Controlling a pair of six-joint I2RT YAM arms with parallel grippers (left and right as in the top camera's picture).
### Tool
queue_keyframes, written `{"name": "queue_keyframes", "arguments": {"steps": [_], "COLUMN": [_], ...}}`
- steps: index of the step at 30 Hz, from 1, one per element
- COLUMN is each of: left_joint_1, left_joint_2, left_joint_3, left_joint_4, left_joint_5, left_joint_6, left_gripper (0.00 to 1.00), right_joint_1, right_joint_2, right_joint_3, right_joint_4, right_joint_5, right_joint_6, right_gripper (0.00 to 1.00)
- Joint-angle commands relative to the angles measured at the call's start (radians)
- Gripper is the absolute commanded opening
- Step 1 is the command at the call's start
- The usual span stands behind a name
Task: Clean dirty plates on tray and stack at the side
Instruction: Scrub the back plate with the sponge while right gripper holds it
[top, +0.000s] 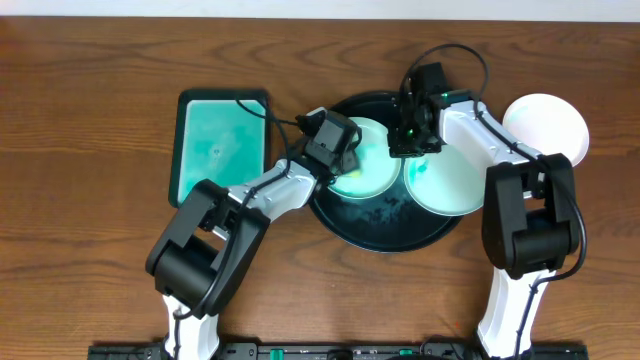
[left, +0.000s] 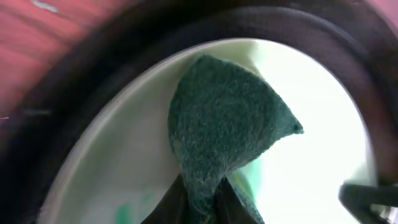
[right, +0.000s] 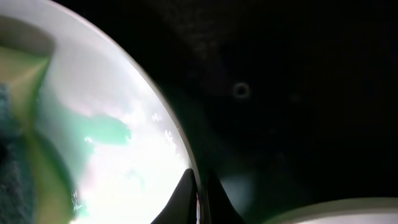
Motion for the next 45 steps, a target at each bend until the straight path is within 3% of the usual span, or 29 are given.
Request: {"name": "queue_keyframes", "arguments": {"steps": [1,10,13,18,20,28,33,41,45], "left_joint_1": [0.021,0.019,0.019,0.015,0.005,-0.048,-0.04,-0.034,-0.015], "left_joint_2": [0.027,-0.095,-0.145,-0.129,-0.103,-0.006,0.028,0.029,0.029], "left_joint_3": [-0.044,-0.038,-0.038,-0.038,-0.038,-0.038,-0.039,-0.039,-0.038], "left_joint_4": [-0.131,-0.164,-0.148,-0.072,-0.019,0.064,0.035,-0.064,-0.002], "left_joint_5": [-0.29,-0.341,-0.245,-0.008,0.06,0.111,0.016,-0.42,-0.457], "left_joint_6": [0.108,0.153,0.123,-0.047,-0.05,-0.05,-0.01,0.293,0.404], "left_gripper": [0.07,0.07,0.07,0.07,0.07,0.07,0.07,0.07,0.07], "right_joint_1": [-0.005,-0.005,-0.005,-0.005,-0.005,-0.005,-0.005,-0.006,-0.005], "right_joint_2": [-0.018,-0.018,-0.018,-0.018,-0.018,-0.018,-0.018,-0.018,-0.018], "right_joint_3": [0.006,0.006,0.006,0.006,0.006,0.006,0.006,0.006,0.006], "right_joint_4": [0.006,0.006,0.007,0.008,0.008,0.01,0.009,0.01,0.005], "right_joint_5": [0.056,0.061,0.061,0.061,0.061,0.061,0.06,0.06,0.061], "right_joint_6": [0.029,0.029,0.029,0.029,0.029,0.029,0.029,0.029,0.026], "right_gripper": [0.02,0.02,0.02,0.02,0.01,0.02,0.02,0.02,0.02]}}
